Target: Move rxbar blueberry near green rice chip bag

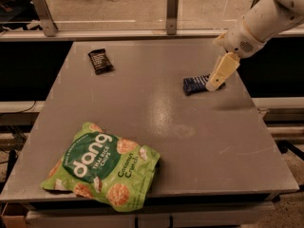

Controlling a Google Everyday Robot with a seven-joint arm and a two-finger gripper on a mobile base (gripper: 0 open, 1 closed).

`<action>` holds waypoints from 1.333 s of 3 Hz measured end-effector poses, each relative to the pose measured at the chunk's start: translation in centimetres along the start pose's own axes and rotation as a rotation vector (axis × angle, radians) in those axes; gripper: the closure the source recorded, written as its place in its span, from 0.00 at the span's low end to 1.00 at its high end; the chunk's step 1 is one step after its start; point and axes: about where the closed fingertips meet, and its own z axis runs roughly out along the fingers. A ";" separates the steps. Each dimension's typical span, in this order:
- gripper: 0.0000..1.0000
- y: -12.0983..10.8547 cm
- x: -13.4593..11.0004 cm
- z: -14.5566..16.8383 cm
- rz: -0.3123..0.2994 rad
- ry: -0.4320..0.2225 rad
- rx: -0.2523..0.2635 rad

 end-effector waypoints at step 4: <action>0.46 -1.3 2.2 6.6 0.039 -0.040 -0.083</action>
Offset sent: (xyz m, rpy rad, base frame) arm 0.0323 0.0036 -0.0689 0.0537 0.0598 0.0248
